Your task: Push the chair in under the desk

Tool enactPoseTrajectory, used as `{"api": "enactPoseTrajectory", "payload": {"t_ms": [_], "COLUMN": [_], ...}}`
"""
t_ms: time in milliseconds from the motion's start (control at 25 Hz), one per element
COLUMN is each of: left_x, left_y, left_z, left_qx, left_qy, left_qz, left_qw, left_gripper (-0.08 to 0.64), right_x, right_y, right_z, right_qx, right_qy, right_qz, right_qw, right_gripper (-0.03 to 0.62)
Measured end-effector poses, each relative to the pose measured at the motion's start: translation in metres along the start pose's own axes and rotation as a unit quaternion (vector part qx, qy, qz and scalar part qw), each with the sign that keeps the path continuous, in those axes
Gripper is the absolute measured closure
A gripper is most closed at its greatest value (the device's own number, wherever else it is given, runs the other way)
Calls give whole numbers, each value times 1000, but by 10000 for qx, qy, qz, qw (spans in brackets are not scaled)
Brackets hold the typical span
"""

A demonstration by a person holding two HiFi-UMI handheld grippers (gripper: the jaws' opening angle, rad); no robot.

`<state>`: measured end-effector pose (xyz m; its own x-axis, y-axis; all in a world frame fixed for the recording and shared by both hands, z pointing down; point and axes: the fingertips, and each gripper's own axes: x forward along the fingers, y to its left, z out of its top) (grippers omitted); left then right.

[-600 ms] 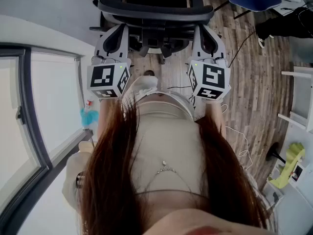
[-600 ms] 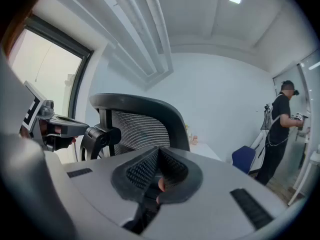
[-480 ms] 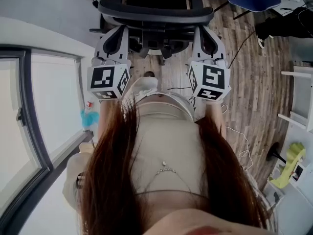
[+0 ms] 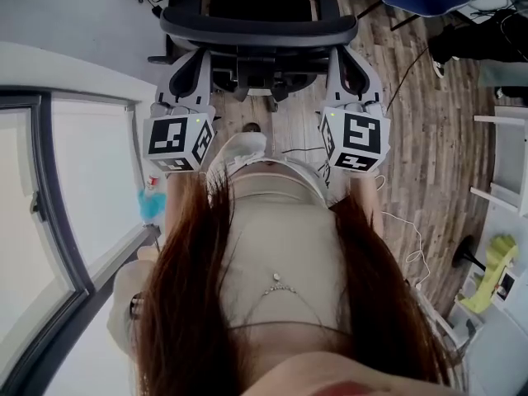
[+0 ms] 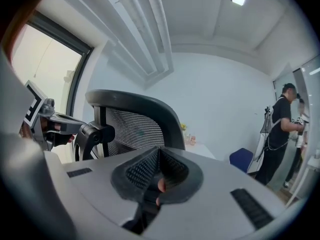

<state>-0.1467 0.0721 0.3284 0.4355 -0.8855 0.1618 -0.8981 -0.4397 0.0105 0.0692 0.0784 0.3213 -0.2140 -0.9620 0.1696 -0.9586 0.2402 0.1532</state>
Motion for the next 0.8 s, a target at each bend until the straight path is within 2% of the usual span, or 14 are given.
{"api": "enactPoseTrajectory", "payload": {"t_ms": [280,600,720,800], "left_x": [0,1,2,2], "left_y": [9,14,14,14], "left_z": [-4,-11,-15,-18], "left_qx": [39,288,438,538], "left_qy": [73,252,362,436], "left_qz": [45,-42,-144,-179], "left_qw": [10000,9993,9983,9974], "left_gripper": [555,549,501,497], "right_x": [-1,-1,-1,-1], "right_y": [-6,-4,-3,-2], "right_z": [1,-7,-13,-19], "right_qx": [-169,-221,-322,-369], "right_qy": [-39,50,155,256], "right_qz": [120,374,482,553], "right_qw": [9998,9990,9982,9975], "right_gripper": [566,563,527,498]}}
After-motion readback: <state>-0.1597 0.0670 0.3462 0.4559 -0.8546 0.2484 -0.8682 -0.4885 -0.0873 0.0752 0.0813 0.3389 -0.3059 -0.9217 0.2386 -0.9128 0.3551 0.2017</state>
